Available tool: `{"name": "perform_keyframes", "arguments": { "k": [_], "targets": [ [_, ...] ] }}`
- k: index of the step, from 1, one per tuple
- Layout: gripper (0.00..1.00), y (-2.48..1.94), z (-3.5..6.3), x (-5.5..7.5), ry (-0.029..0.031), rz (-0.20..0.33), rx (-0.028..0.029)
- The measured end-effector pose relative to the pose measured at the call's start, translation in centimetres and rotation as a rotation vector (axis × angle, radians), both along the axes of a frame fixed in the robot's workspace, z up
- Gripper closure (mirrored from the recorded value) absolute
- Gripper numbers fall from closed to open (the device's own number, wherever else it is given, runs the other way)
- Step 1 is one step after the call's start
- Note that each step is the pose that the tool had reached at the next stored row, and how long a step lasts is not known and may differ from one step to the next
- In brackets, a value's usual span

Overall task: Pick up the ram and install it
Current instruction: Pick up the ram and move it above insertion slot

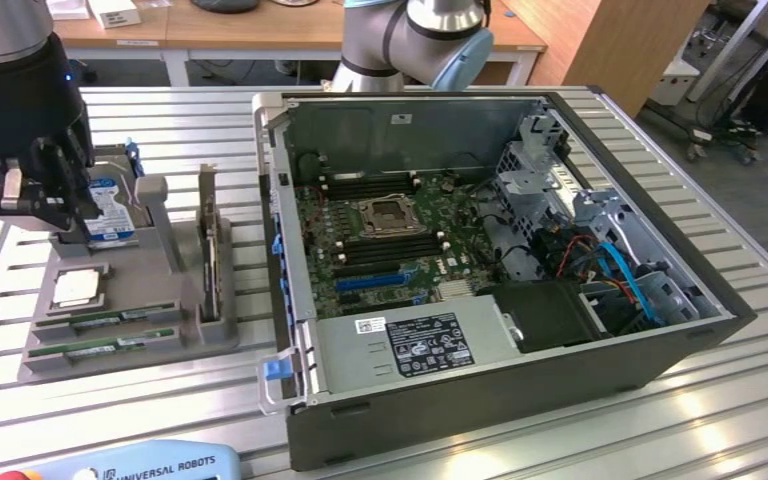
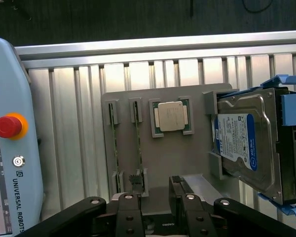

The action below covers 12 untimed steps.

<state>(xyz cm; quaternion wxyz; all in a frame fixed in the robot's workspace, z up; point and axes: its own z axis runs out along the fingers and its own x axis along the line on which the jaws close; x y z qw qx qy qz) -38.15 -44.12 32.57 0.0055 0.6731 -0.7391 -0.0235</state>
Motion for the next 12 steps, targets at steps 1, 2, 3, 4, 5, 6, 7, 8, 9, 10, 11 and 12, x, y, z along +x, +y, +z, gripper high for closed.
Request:
{"name": "perform_keyframes", "arguments": {
  "k": [1, 2, 3, 4, 5, 6, 7, 8, 9, 10, 11, 12],
  "targets": [
    [0.64, 0.0, 0.0, 0.0, 0.0, 0.0, 0.0],
    [0.64, -0.01, 0.0, 0.0, 0.0, 0.0, 0.0],
    [0.64, -0.04, 0.0, 0.0, 0.0, 0.0, 0.0],
    [0.64, -0.1, -0.01, 0.01, -0.0001, 0.0, 0.0],
    [0.64, -0.17, 0.0, 0.01, -0.0001, 0.0, 0.0],
    [0.64, -0.25, 0.0, 0.0, 0.0, 0.0, 0.0],
    [0.64, -0.33, -0.01, 0.0, -0.0001, 0.0, 0.0],
    [0.64, -0.42, 0.0, 0.0, -0.0001, 0.0, 0.0],
    [0.64, -0.52, -0.01, 0.0, 0.0, 0.0, 0.0],
    [0.64, -0.6, 0.0, 0.0, 0.0, 0.0, 0.0],
    [0.64, -0.68, 0.0, 0.0, 0.0, 0.0, 0.0],
    [0.64, -0.77, -0.01, 0.01, -0.0001, 0.0, 0.0001]
  ]
}}
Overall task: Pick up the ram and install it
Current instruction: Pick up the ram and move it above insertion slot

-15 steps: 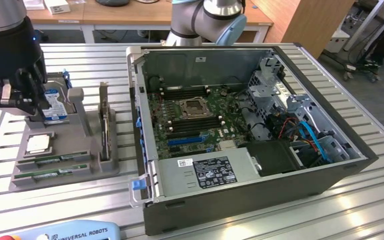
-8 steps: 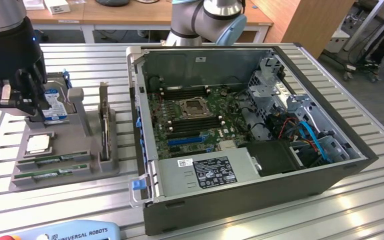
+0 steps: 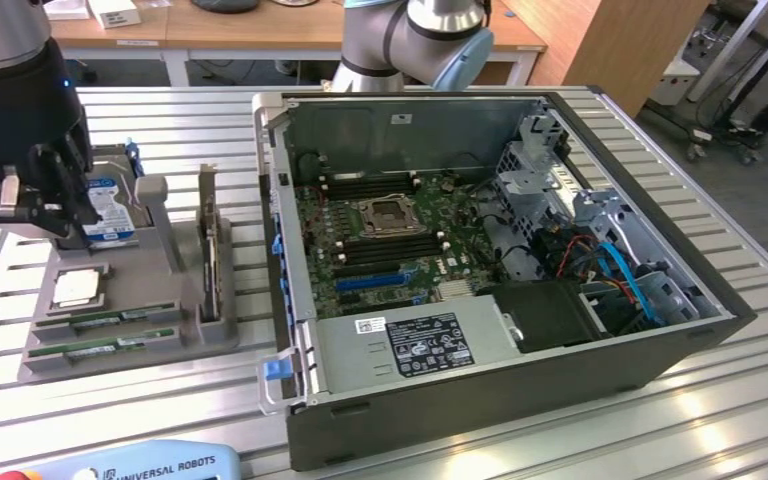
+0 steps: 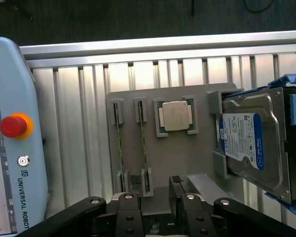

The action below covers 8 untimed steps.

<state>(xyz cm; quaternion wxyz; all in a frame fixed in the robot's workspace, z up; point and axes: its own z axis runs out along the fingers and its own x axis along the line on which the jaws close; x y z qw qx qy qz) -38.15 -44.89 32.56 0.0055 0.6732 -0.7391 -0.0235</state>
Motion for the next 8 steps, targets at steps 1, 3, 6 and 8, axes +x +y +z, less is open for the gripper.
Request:
{"name": "perform_keyframes", "arguments": {
  "k": [1, 3, 6, 8],
  "targets": [
    [0.64, -0.09, 0.0, 0.0, 0.0, 0.0, 0.0],
    [0.64, -0.27, 0.01, 0.0, 0.0002, 0.0, -0.0001],
    [0.64, -0.52, 0.0, 0.0, 0.0001, 0.0, 0.0],
    [0.64, -0.69, 0.0, -0.01, 0.0, 0.0, 0.0]
  ]
}}
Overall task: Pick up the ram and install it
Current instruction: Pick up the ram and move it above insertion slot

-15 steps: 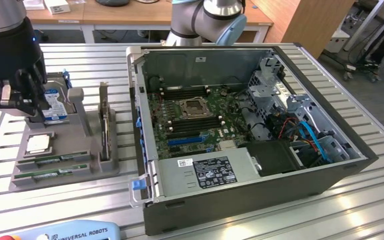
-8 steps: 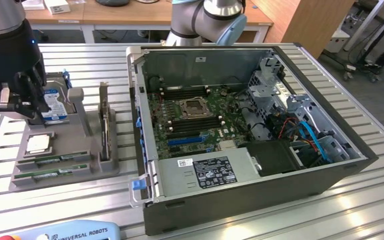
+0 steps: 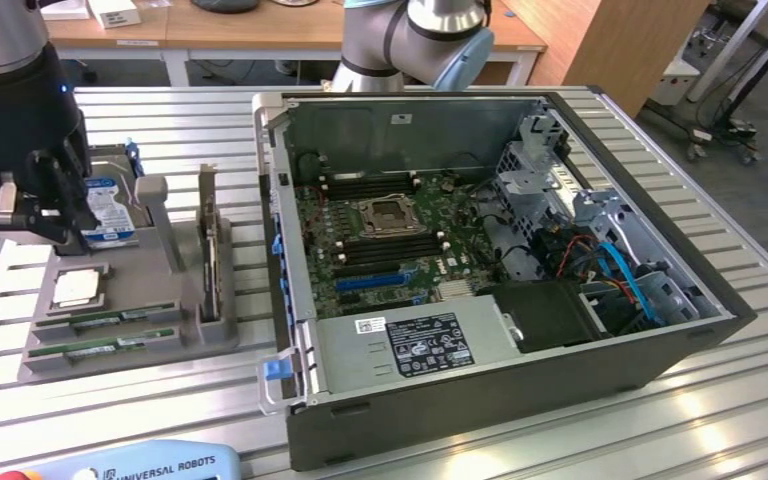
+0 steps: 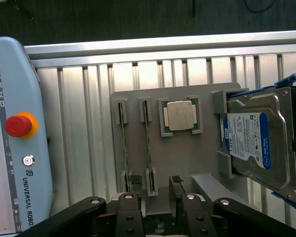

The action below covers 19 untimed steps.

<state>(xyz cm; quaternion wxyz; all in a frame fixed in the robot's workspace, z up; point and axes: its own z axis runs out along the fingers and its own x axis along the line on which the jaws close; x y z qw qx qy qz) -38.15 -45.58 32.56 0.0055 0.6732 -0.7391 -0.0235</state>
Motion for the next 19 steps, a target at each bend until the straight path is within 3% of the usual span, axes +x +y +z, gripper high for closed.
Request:
{"name": "perform_keyframes", "arguments": {
  "k": [14, 19],
  "targets": [
    [0.64, -1.4, 0.0, 0.0, 0.0, 0.0, -0.0001],
    [0.64, -1.42, 0.01, 0.0, 0.0001, 0.0, -0.0001]
  ]
}}
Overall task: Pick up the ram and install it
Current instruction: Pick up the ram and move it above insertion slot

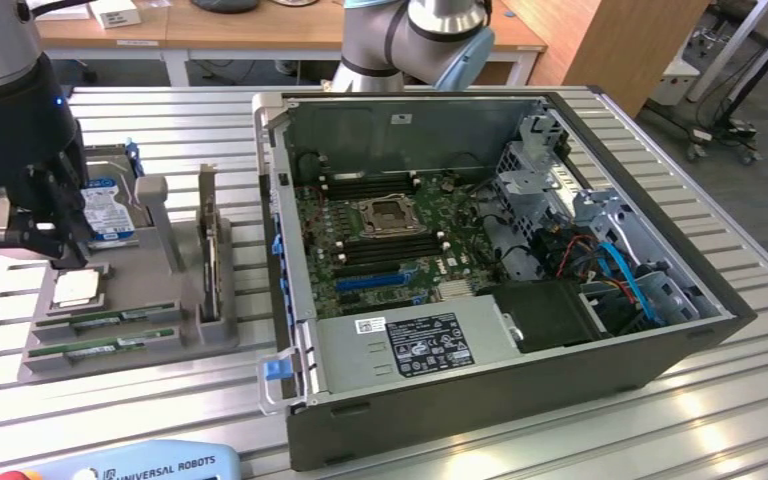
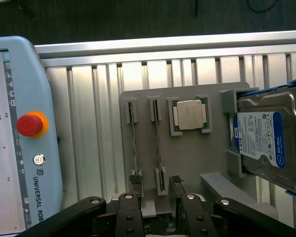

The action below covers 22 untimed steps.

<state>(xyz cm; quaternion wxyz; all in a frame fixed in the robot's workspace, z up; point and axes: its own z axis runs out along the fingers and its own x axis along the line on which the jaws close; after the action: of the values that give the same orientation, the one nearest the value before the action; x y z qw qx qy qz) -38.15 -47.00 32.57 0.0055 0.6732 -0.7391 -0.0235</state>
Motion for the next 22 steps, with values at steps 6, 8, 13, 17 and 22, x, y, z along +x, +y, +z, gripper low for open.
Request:
{"name": "perform_keyframes", "arguments": {
  "k": [6, 8, 13, 17, 22],
  "targets": [
    [0.64, -0.01, -0.35, 0.0, -0.0005, 0.0, 0.0],
    [0.64, 0.0, -0.53, 0.0, -0.0007, 0.0, 0.0001],
    [0.64, 0.0, -0.84, 0.0, -0.0007, 0.0, 0.0],
    [0.64, 0.0, -0.86, 0.0, -0.0007, 0.0, 0.0],
    [0.64, 0.0, -0.91, 0.0, -0.0008, 0.0, 0.0]
  ]
}}
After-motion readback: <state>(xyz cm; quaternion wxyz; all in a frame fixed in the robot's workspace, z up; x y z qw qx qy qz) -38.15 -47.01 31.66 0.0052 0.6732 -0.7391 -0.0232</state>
